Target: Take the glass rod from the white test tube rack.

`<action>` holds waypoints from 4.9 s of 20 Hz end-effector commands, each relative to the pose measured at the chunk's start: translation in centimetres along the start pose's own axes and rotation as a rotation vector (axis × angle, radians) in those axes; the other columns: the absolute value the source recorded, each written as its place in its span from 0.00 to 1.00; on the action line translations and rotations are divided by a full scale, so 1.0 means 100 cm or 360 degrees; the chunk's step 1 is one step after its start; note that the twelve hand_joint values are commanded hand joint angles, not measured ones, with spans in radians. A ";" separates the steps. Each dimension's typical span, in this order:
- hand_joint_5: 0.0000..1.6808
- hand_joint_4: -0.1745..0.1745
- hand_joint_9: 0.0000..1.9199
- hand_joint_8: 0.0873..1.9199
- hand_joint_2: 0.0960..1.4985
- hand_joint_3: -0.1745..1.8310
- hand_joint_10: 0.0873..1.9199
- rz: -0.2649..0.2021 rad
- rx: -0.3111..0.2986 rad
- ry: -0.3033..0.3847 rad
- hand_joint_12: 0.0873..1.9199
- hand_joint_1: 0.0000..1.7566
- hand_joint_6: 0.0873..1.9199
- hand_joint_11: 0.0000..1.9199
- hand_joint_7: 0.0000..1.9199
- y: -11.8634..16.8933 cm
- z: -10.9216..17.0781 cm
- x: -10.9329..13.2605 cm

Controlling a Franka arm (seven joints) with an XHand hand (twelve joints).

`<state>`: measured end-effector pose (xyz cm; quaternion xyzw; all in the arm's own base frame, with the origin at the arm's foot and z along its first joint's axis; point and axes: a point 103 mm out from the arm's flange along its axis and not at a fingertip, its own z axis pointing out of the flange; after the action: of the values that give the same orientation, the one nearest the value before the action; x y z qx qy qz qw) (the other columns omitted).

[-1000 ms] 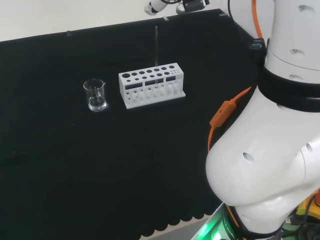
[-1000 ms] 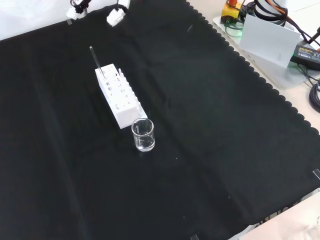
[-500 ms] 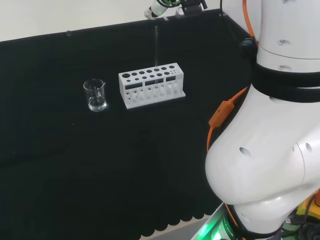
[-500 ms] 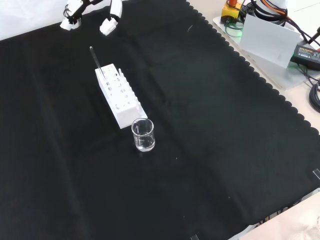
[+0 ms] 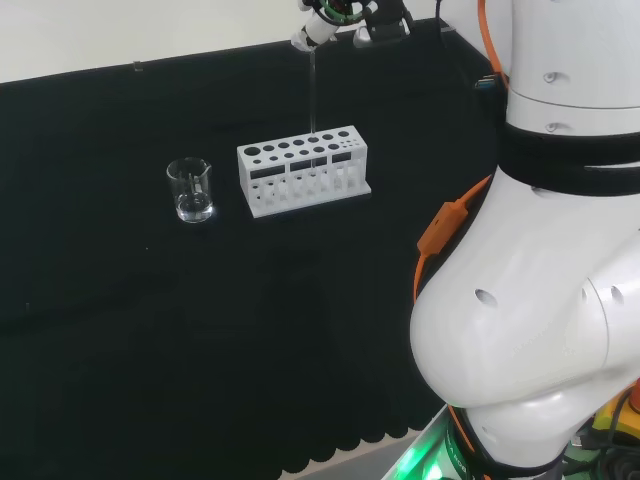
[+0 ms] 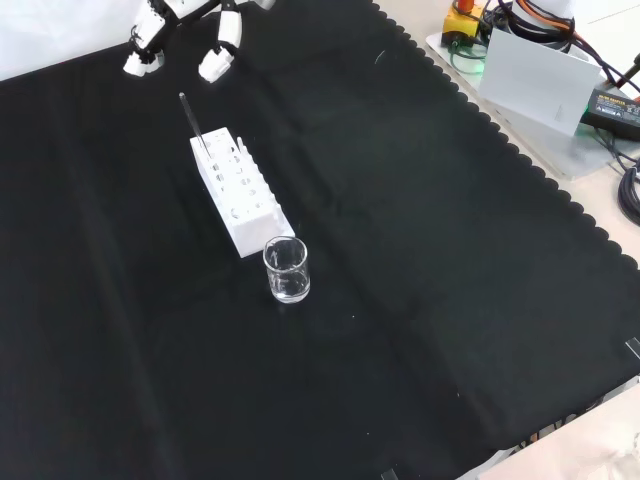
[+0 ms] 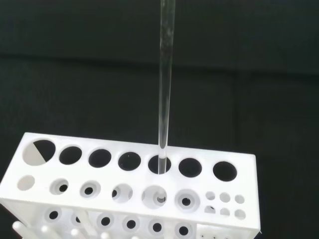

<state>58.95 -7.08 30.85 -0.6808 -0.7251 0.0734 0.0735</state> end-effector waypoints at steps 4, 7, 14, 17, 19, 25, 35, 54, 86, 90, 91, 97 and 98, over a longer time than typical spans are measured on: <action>0.23 0.25 0.35 0.39 0.51 0.38 0.36 -0.0017 0.0055 0.0016 0.67 0.32 0.00 0.31 0.25 0.005 0.021 -0.004; 0.23 0.25 0.35 0.39 0.51 0.38 0.36 -0.0018 0.0071 0.0022 0.67 0.32 0.00 0.31 0.25 0.006 0.026 -0.005; 0.24 0.25 0.35 0.39 0.52 0.38 0.36 -0.0022 0.0100 0.0030 0.67 0.31 0.00 0.31 0.25 0.010 0.037 -0.002; 0.24 0.24 0.35 0.39 0.52 0.38 0.36 -0.0029 0.0118 0.0024 0.67 0.31 0.00 0.31 0.26 0.014 0.042 0.000; 0.25 0.24 0.35 0.39 0.53 0.38 0.36 -0.0031 0.0119 0.0020 0.67 0.32 0.00 0.31 0.26 0.015 0.043 0.000; 0.27 0.20 0.36 0.39 0.54 0.37 0.36 -0.0024 0.0139 0.0017 0.67 0.34 0.00 0.33 0.26 0.019 0.047 -0.001; 0.29 0.17 0.39 0.38 0.54 0.36 0.33 -0.0027 0.0167 -0.0015 0.65 0.39 0.16 0.34 0.28 0.026 0.057 -0.008; 0.40 0.06 0.52 0.36 0.52 0.42 0.30 -0.0052 0.0138 -0.0038 0.61 0.52 0.47 0.45 0.35 0.036 0.062 -0.003; 0.65 0.00 0.91 0.38 0.36 0.57 0.22 -0.0082 -0.0082 -0.0232 0.36 0.67 0.58 0.87 0.80 -0.004 0.003 0.032; 0.67 0.00 0.93 0.35 0.34 0.57 0.19 -0.0081 -0.0093 -0.0238 0.36 0.67 0.54 0.87 0.82 -0.018 -0.012 0.035; 0.67 0.00 0.93 0.34 0.34 0.57 0.19 -0.0078 -0.0099 -0.0240 0.36 0.67 0.54 0.87 0.83 -0.022 -0.016 0.035; 0.68 0.00 0.95 0.33 0.33 0.58 0.18 -0.0068 -0.0144 -0.0254 0.36 0.67 0.53 0.88 0.84 -0.040 -0.038 0.039; 0.68 0.00 0.95 0.33 0.33 0.58 0.17 -0.0068 -0.0149 -0.0255 0.36 0.67 0.52 0.88 0.84 -0.042 -0.040 0.040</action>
<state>56.74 -3.78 34.28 -0.6599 -0.7459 0.0896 -0.0092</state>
